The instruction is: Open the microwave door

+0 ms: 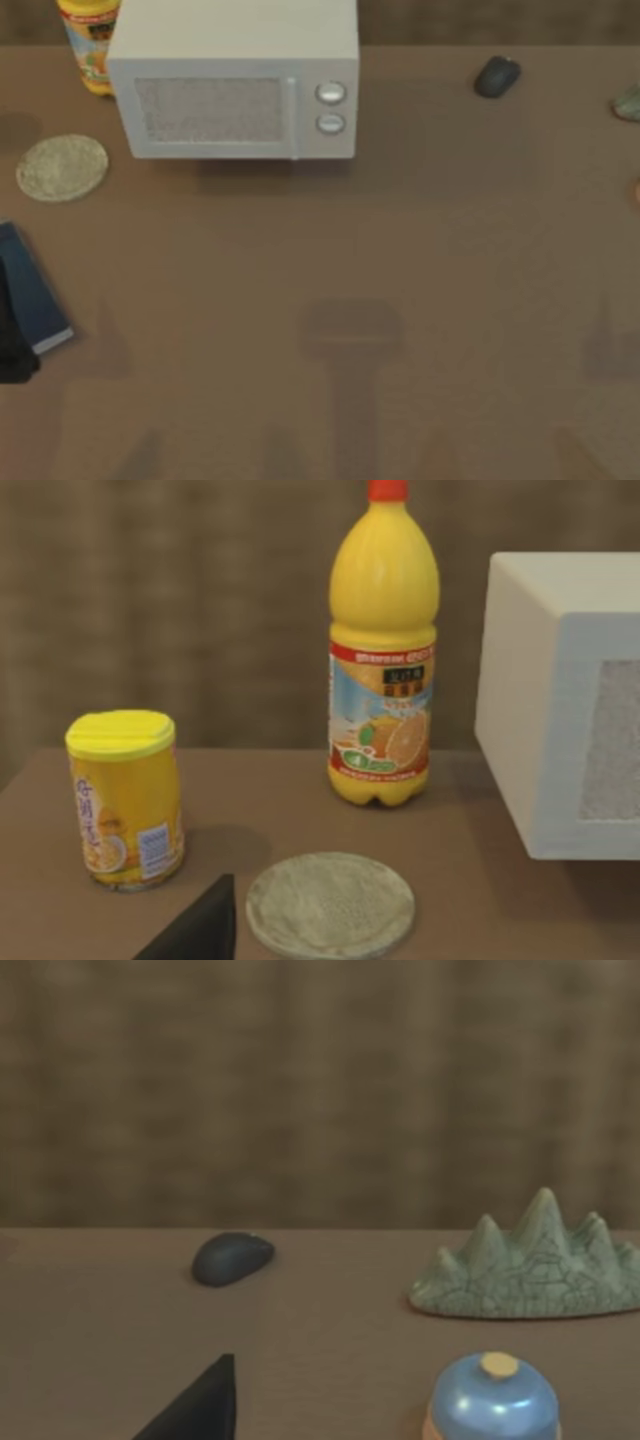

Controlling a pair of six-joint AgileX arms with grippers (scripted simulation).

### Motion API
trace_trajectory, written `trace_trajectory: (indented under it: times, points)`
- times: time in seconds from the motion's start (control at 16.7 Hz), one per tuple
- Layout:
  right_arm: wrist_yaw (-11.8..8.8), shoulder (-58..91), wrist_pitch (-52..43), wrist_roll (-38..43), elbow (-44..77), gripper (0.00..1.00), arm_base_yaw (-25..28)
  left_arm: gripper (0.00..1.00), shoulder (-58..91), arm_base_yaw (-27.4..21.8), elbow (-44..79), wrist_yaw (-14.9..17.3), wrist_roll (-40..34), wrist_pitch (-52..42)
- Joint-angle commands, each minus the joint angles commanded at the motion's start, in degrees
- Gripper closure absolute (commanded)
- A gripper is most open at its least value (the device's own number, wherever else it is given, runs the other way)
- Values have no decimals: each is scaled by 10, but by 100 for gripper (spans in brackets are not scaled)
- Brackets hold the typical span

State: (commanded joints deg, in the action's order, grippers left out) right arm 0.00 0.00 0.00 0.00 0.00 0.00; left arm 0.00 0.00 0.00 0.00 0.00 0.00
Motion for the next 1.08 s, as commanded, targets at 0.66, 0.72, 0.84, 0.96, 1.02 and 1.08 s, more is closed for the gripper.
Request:
trace_trajectory:
  times: [0.66,0.72,0.84,0.96,1.02,1.08]
  points:
    - [0,0,0,0,0,0,0,0,256,-81,262,-40,-74,-145]
    - [0,0,0,0,0,0,0,0,309,-96,317,-48,-87,-174]
    - [0,0,0,0,0,0,0,0,427,-127,434,-64,-115,-235]
    - [0,0,0,0,0,0,0,0,553,-160,556,-81,-143,-301]
    - [0,0,0,0,0,0,0,0,618,-176,617,-90,-157,-334]
    - [0,0,0,0,0,0,0,0,682,-192,677,-98,-170,-367]
